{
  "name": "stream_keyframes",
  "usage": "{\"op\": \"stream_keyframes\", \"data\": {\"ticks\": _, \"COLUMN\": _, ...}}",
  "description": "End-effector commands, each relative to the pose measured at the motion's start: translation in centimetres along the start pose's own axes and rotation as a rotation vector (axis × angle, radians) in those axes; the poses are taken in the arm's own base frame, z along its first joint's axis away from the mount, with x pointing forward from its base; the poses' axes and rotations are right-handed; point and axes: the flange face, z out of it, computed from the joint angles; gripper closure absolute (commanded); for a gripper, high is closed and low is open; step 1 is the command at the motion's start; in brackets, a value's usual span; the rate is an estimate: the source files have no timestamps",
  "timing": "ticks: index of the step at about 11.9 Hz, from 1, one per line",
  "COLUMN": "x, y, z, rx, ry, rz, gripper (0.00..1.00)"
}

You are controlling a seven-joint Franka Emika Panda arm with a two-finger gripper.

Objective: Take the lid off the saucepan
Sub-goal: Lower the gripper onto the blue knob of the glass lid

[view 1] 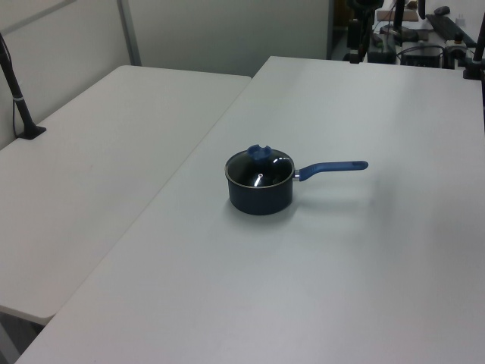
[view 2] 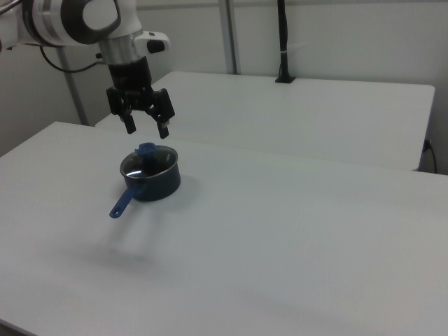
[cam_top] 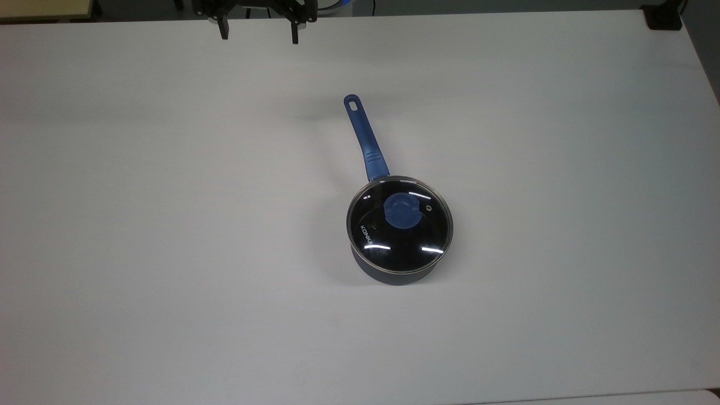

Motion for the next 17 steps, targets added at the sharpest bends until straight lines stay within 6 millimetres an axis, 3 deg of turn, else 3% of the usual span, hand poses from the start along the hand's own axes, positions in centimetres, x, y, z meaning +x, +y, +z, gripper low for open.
{"op": "stream_keyframes", "data": {"ticks": 1, "x": 0.4, "y": -0.6, "z": -0.2, "rx": 0.015, "ry": 0.030, "rz": -0.026, "gripper": 0.00}}
{"op": "stream_keyframes", "data": {"ticks": 2, "x": 1.5, "y": -1.2, "z": 0.7, "rx": 0.033, "ry": 0.049, "rz": -0.031, "gripper": 0.00}}
{"op": "stream_keyframes", "data": {"ticks": 7, "x": 7.6, "y": -10.1, "z": 5.5, "rx": 0.044, "ry": 0.174, "rz": -0.138, "gripper": 0.00}}
{"op": "stream_keyframes", "data": {"ticks": 13, "x": 11.7, "y": -18.3, "z": 12.7, "rx": 0.069, "ry": 0.273, "rz": -0.141, "gripper": 0.00}}
{"op": "stream_keyframes", "data": {"ticks": 17, "x": 13.3, "y": -21.3, "z": 16.1, "rx": 0.082, "ry": 0.309, "rz": -0.107, "gripper": 0.00}}
